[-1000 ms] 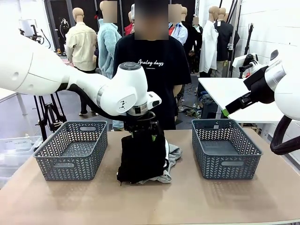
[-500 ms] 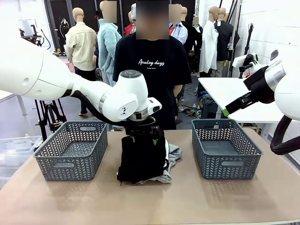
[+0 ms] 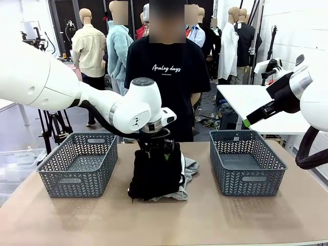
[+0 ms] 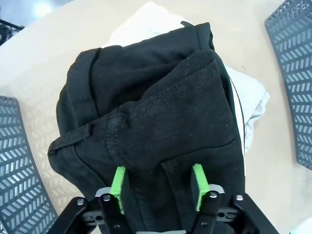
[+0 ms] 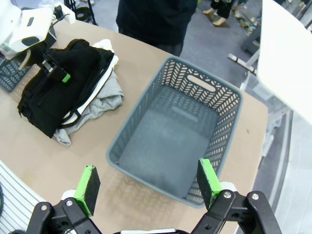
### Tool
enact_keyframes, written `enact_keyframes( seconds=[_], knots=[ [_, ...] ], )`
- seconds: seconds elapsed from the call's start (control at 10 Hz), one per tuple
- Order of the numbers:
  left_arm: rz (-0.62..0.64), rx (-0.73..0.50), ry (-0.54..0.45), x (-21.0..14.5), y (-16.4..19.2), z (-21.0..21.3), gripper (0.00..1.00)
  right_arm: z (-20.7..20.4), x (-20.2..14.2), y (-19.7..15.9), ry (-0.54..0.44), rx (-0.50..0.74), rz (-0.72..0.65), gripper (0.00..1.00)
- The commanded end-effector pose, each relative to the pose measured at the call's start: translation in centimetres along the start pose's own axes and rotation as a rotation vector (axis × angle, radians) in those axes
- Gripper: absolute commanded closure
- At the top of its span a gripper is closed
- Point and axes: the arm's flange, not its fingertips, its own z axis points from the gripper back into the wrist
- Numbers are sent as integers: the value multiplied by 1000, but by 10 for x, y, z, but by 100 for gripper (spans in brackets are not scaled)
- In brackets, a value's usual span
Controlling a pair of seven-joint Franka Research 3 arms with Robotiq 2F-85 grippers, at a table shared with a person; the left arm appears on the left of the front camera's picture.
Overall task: Sort the tops and bottoms.
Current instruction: Lift clothes from the center of the table with your left hand.
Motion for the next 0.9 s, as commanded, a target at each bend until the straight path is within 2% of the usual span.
enact_keyframes(
  seconds=[0.0, 0.2, 0.3, 0.6, 0.7, 0.8],
  knots=[
    [-13, -8, 28, 5, -2, -5, 66, 0, 0, 0, 1, 6, 2, 0],
    [-8, 1, 43, 5, -1, -10, 94, 0, 0, 0, 1, 6, 2, 0],
    [-5, 6, 42, 4, -1, -9, 100, 0, 0, 0, 1, 6, 2, 0],
    [5, 1, 31, 2, 1, -5, 100, 0, 0, 0, 1, 6, 2, 0],
    [-79, -44, 5, -1, 3, -4, 100, 0, 0, 0, 1, 6, 2, 0],
    [1, 7, 19, 3, -2, -2, 100, 0, 0, 0, 1, 6, 2, 0]
  ],
)
